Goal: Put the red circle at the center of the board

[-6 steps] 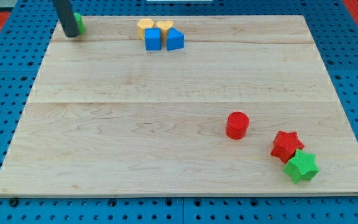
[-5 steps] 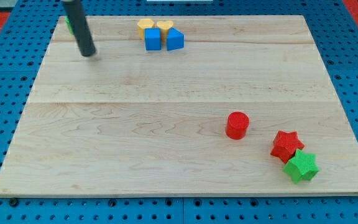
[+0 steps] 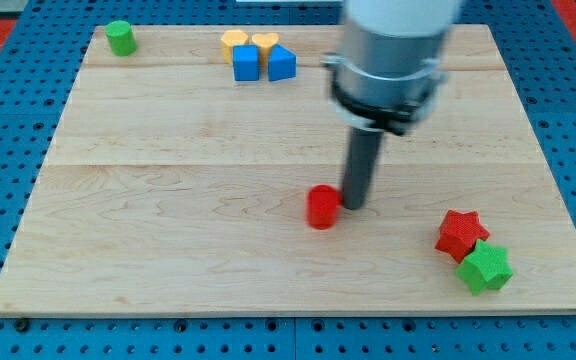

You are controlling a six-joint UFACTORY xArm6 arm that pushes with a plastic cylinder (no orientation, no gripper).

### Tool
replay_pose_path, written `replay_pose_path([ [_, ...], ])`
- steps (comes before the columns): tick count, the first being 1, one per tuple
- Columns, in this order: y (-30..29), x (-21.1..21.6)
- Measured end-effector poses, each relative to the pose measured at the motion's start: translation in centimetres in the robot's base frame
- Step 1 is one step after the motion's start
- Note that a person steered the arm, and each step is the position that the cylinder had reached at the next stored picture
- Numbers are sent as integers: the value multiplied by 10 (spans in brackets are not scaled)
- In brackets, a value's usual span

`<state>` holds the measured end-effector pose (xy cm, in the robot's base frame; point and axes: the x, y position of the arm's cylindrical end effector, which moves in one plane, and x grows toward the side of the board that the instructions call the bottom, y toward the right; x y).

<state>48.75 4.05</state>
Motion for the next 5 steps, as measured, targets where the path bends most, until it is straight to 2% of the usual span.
replay_pose_path([
  [1, -39, -7],
  [2, 24, 13],
  [3, -15, 69],
  [4, -67, 27],
  [5, -71, -19],
])
